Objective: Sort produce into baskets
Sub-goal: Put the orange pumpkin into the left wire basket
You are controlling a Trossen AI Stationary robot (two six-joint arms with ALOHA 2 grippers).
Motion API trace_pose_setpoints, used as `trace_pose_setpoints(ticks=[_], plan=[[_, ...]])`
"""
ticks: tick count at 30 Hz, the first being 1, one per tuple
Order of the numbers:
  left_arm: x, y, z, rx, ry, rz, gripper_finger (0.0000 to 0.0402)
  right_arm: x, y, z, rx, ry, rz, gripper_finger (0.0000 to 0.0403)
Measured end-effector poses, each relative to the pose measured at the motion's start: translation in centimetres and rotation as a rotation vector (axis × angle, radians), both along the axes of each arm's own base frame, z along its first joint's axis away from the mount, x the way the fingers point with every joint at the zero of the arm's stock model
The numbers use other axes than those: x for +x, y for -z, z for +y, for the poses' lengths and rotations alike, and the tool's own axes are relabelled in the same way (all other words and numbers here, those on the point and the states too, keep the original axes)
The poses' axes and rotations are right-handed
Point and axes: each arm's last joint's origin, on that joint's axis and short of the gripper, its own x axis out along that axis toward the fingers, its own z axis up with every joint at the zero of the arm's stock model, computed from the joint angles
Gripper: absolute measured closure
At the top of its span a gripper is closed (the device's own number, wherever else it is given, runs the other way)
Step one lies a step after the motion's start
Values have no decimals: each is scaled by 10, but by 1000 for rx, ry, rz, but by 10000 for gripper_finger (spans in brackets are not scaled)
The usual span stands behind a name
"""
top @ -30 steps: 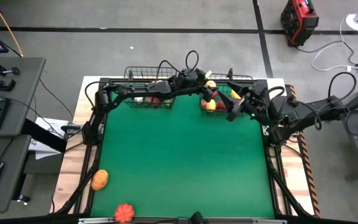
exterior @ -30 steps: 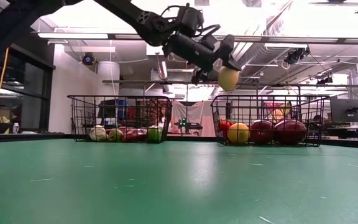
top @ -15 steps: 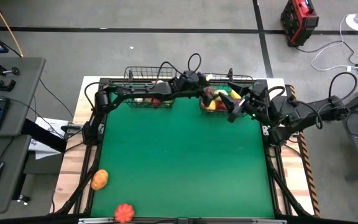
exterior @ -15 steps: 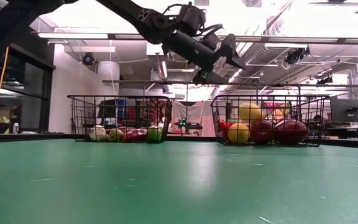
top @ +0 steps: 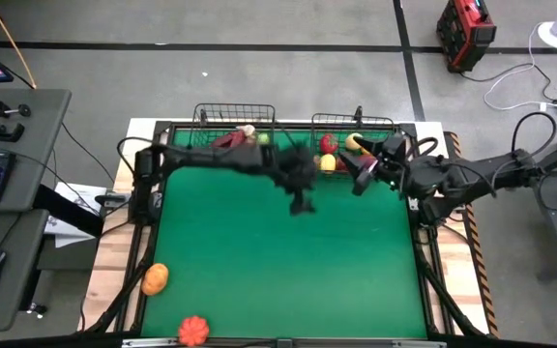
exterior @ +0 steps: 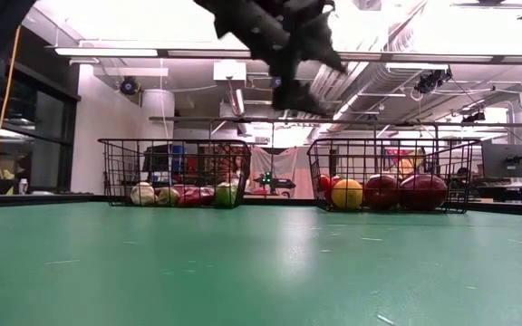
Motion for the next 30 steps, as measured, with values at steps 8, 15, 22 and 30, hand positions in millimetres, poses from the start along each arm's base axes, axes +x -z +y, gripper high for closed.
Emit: trace_pose_setpoints(ticks=[8, 15, 22, 30], plan=[[-54, 29, -114, 211, 283, 449, 5, -1, 10, -1, 50, 6, 47, 107], [-156, 24, -150, 93, 126, 557, 5, -2, 15, 0, 61, -40, 97, 107], [-230, -8, -175, -1, -24, 520, 5, 2, 19, 4, 137, -140, 104, 107], [-273, -8, -229, 100, 211, 572, 5, 29, 27, 17, 348, -343, 46, 107]])
